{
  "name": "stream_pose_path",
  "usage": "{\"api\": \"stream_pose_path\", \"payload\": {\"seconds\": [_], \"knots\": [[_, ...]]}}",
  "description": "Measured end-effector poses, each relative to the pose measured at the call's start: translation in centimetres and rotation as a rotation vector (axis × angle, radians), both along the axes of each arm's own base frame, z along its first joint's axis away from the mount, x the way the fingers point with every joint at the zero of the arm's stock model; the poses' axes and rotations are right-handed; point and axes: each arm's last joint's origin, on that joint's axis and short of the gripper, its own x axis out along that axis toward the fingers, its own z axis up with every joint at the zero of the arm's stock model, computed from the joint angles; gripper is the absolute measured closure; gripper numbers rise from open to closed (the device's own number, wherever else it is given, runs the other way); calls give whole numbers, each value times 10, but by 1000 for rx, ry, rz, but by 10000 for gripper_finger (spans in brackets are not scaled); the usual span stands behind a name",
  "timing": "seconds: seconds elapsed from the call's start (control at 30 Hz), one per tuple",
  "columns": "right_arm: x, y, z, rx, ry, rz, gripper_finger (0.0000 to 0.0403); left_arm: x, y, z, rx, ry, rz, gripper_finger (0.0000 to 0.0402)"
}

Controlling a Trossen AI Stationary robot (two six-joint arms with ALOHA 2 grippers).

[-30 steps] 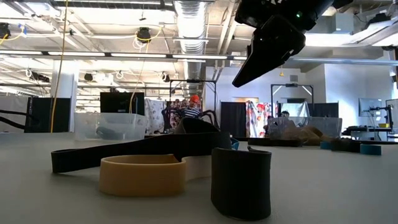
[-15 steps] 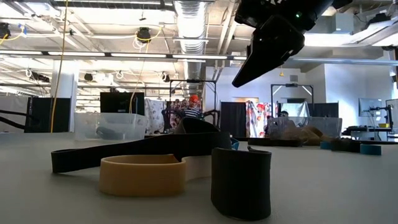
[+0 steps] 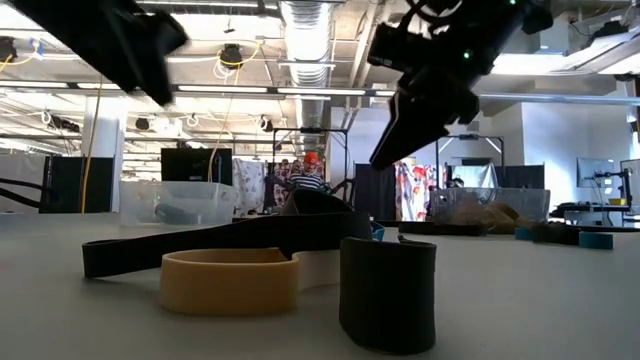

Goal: Sort rubber bands into baskets
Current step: Put the blue rubber band into the white bin

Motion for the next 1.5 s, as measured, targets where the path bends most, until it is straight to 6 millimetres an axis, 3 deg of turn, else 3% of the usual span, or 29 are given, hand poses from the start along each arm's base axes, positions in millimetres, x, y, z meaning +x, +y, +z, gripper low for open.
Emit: {"api": "stream_pose_path", "payload": {"seconds": [0.27, 0.43, 0.6, 1.13, 1.37, 1.5], "knots": [[1, -3, 0, 4, 1, -6, 186, 50, 27, -51, 61, 100, -92, 212], [0, -3, -1, 5, 8, -5, 186, 67, 46, -81, -12, 187, -114, 225], [0, -3, -1, 5, 10, -4, 186, 80, 56, -97, -101, 185, -152, 243], [0, -3, -1, -2, 15, 3, 186, 85, 63, -93, -68, 232, -173, 355], [0, -3, -1, -5, 15, 6, 186, 93, 50, -68, -21, 227, -223, 322], [0, -3, -1, -7, 16, 9, 186, 95, 43, -68, -7, 208, -270, 286]]}}
